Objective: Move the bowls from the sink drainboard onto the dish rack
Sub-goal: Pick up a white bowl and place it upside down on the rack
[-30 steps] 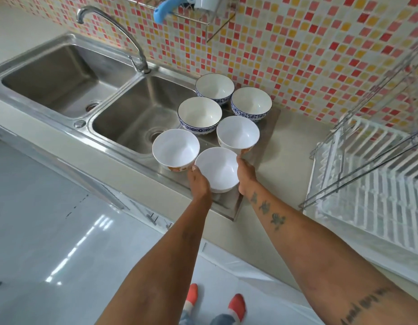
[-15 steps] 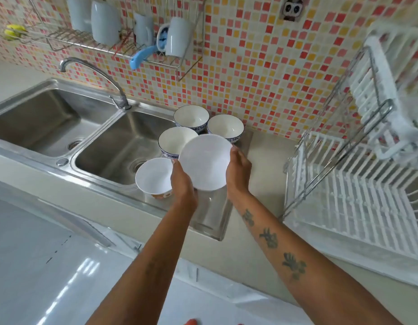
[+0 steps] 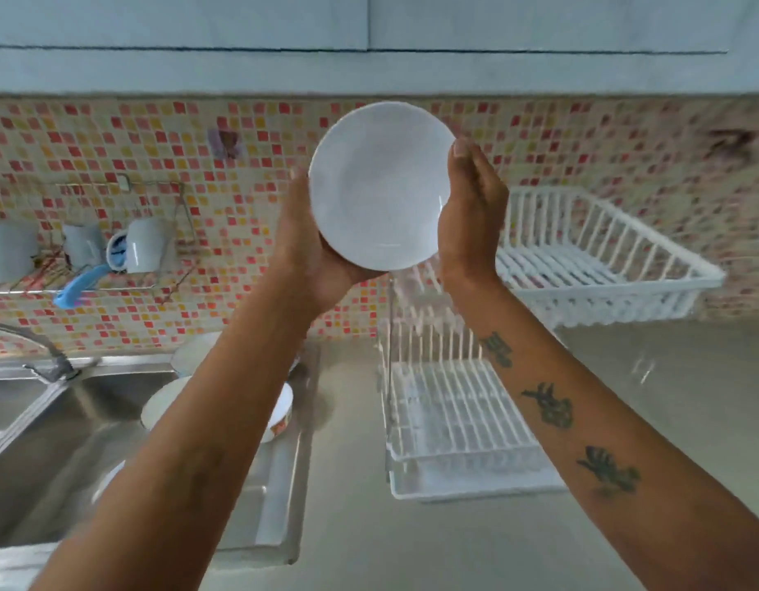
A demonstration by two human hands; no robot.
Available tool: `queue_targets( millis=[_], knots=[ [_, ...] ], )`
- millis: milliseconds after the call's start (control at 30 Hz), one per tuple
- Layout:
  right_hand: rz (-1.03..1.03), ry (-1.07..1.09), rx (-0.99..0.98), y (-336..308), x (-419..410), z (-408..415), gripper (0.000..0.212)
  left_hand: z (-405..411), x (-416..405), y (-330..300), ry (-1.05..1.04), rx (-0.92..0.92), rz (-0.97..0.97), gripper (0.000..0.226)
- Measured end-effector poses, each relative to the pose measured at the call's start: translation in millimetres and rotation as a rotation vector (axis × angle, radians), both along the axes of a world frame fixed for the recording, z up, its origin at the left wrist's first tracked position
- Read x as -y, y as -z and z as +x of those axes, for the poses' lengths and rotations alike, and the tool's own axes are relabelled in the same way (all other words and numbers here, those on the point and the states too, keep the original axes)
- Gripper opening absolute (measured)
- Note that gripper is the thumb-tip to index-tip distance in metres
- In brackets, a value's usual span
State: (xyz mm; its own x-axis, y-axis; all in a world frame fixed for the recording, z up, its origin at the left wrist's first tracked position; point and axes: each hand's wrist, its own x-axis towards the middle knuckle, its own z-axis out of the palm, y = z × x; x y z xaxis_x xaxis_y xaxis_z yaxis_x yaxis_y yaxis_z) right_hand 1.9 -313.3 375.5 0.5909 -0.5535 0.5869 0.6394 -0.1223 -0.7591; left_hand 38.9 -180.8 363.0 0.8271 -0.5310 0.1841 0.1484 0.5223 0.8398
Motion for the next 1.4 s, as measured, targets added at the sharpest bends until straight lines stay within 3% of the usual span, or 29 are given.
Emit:
queue_targets(
  millis=[133,267,367,433,533,633,733,1033,1200,1400],
  knots=[
    [0.068,0.079,0.024,-19.1,82.0,-18.7,0.03,2.9,67.0,-29.9,0.204,0.077,0.207,0.065],
    [0.141,0.101,0.003,-26.8,150.2,-24.3,0.033,16.8,130.3,-44.6,0.285,0.096,0.27,0.073],
    [0.11,0.128,-0.176,-30.5,191.5,-22.1,0.034,24.6,170.1,-46.7,0.229,0.156,0.342,0.073],
    [0.046,0.155,-0.357,-30.9,215.3,-15.8,0.053,27.6,188.6,-46.7,0.187,0.233,0.423,0.066],
    [-0.068,0.167,-0.585,-29.5,239.7,-7.6,0.066,29.8,214.1,-42.9,-0.012,0.509,0.642,0.052],
    [-0.139,0.167,-0.74,-20.8,248.7,-2.2,0.07,35.2,243.8,-27.1,-0.256,0.768,0.782,0.061],
    [-0.156,0.189,-0.84,-6.3,257.5,8.1,0.099,48.9,266.9,-2.9,-0.285,0.898,0.826,0.076],
    [-0.178,0.208,-0.881,29.7,293.3,23.1,0.056,52.6,300.5,43.8,-0.341,1.164,0.979,0.086],
    [-0.213,0.153,-0.955,33.9,293.5,22.4,0.049,58.4,300.1,54.2,-0.312,1.299,1.055,0.091],
    [-0.27,0.17,-1.067,35.3,291.5,21.8,0.04,62.7,297.8,60.5,-0.265,1.408,1.123,0.08]
  ],
)
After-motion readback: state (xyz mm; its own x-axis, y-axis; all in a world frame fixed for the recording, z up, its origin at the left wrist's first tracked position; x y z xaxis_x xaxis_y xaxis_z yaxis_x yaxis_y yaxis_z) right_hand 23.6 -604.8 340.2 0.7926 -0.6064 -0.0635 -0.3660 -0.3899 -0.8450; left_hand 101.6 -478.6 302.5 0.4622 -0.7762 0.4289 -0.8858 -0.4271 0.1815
